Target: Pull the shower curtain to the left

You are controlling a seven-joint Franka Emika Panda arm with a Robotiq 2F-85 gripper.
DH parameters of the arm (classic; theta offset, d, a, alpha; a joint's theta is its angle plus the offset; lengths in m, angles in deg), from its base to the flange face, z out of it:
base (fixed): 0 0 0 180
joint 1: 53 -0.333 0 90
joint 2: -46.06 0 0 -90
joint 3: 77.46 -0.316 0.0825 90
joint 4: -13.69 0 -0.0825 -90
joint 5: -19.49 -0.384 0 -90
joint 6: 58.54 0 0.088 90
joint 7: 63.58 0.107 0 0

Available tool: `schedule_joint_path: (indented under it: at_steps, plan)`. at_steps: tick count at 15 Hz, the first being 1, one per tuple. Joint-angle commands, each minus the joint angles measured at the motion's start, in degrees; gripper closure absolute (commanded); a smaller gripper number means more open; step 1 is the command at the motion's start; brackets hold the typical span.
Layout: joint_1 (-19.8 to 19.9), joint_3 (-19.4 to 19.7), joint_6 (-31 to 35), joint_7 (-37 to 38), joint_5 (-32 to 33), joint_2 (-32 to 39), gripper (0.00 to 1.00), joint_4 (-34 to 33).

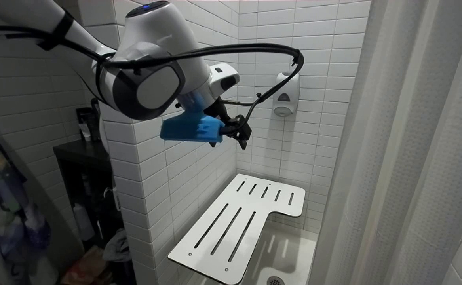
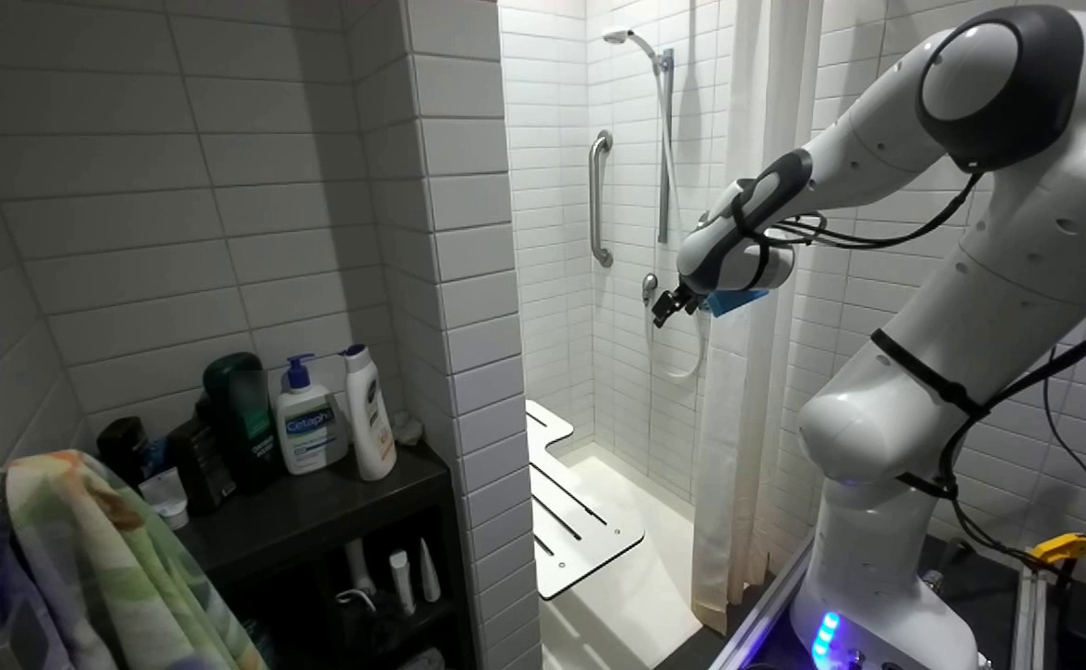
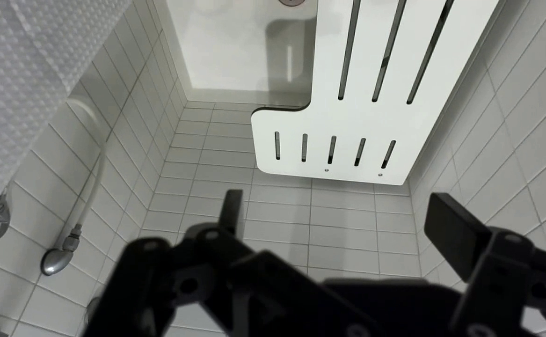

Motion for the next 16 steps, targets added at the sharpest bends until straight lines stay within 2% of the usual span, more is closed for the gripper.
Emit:
schedule_joint_path:
  at_steps: [1, 9, 13, 16]
  plan:
    - [-0.35, 0.5, -0.16, 0.94, 1.12, -0.13, 0.0, 0.02]
    - [-1.27, 1.18, 0.24, 0.83, 0.32, -0.28, 0.0, -0.14]
    - [4.28, -1.48, 7.4, 7.27, 1.57, 0.8, 0.0, -0.73]
    - [11.67, -4.9, 10.78, 11.92, 2.74, 0.46, 0.0, -0.78]
